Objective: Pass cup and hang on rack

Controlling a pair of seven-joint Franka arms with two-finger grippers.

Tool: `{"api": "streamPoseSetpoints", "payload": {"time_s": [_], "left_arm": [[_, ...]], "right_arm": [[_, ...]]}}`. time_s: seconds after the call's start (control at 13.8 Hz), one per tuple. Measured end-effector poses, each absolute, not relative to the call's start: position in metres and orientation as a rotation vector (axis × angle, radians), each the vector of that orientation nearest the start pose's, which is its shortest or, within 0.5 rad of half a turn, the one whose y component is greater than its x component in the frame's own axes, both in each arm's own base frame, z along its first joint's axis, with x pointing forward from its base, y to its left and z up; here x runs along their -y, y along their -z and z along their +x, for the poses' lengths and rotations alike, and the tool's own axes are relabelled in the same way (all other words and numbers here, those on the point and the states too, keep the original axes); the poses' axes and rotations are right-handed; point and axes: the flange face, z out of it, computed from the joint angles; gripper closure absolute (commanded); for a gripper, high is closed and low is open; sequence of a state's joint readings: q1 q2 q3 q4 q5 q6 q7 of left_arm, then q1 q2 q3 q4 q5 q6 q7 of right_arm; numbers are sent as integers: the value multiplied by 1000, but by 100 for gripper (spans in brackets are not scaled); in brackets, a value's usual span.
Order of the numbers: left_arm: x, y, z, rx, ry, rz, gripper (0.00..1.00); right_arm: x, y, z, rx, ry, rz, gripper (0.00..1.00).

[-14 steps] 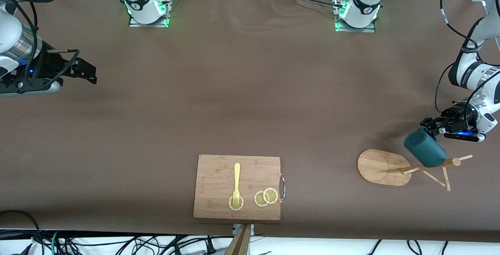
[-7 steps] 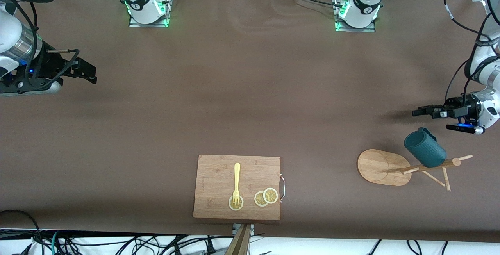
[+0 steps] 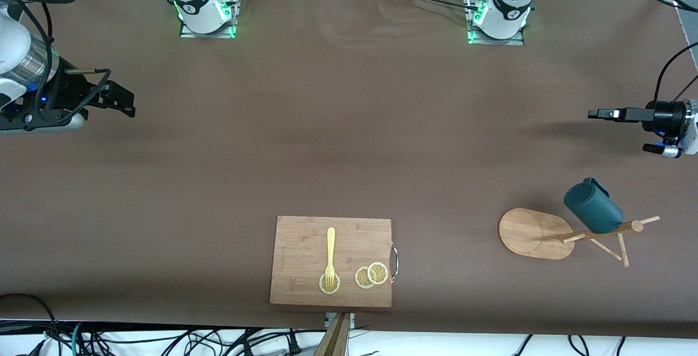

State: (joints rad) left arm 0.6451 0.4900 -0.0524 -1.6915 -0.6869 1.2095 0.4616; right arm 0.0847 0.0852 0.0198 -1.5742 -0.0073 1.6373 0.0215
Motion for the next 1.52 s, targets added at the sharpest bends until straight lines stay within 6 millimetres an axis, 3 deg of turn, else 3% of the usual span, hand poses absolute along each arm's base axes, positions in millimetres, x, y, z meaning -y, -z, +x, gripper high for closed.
{"api": "streamPoseSetpoints", "payload": {"time_s": [0.29,0.43,0.87,1.09,1.3,1.52], "left_arm": [[-193,-408,556,-93,573,2335,0],[-166,-445,575,-22,555,2504,0],[-88,-507,620,233,409,2962,0],[-55,-550,627,306,307,3080,0],[-58,-592,616,281,220,3164,0],[-53,-615,601,117,183,3186,0]], "right_arm": [[-60,-580,581,131,-34,-3146,0],[-60,-580,581,131,-34,-3146,0],[-60,-580,581,132,-34,-3146,0],[-60,-580,581,132,-34,-3146,0],[-60,-580,581,132,-34,-3146,0],[-60,-580,581,132,-34,-3146,0]]}}
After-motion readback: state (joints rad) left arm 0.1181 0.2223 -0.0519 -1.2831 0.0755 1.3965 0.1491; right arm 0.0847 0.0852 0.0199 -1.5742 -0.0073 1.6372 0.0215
